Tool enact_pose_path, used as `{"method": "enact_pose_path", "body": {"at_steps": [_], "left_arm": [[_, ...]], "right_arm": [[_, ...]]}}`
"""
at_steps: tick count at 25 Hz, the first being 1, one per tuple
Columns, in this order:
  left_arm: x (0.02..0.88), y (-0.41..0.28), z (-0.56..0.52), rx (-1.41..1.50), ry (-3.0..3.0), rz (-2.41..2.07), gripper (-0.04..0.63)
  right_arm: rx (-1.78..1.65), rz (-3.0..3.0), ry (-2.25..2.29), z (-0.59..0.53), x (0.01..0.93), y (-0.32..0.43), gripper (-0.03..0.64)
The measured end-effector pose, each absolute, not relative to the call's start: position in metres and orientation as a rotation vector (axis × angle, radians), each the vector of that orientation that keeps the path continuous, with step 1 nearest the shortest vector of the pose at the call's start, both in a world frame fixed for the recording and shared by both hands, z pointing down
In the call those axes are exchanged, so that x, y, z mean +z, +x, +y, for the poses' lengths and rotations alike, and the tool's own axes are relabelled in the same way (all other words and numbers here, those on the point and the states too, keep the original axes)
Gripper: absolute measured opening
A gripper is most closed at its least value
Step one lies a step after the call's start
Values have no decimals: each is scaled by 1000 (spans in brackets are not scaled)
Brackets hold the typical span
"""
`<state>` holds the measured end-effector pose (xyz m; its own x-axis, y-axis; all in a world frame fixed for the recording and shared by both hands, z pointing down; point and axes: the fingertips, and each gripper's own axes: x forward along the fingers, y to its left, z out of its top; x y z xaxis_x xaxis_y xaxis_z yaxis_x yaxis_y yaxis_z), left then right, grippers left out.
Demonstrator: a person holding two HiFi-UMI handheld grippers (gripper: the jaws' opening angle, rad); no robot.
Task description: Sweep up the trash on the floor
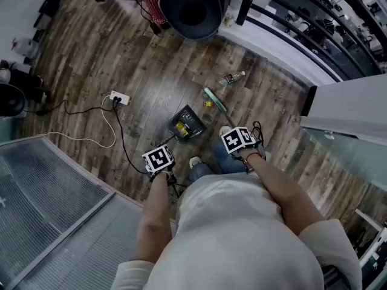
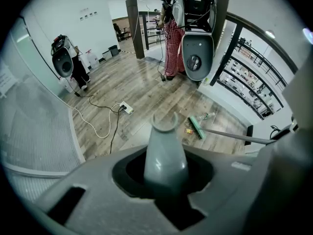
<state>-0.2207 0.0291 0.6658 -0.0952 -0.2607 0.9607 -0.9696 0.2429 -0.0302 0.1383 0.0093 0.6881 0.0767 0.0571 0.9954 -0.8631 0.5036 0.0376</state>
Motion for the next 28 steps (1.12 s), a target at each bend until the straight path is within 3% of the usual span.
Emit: {"method": "enact_pose_path", "body": {"at_steps": [15,28], "left_arm": [[674,-217,14,911,1196,-1539,95],[669,-227,22,931,1191,-1549,95]], "right_arm": [[648,-1295,611,11,708,123,98],[792,-1293,586,34,704,98,98]]}}
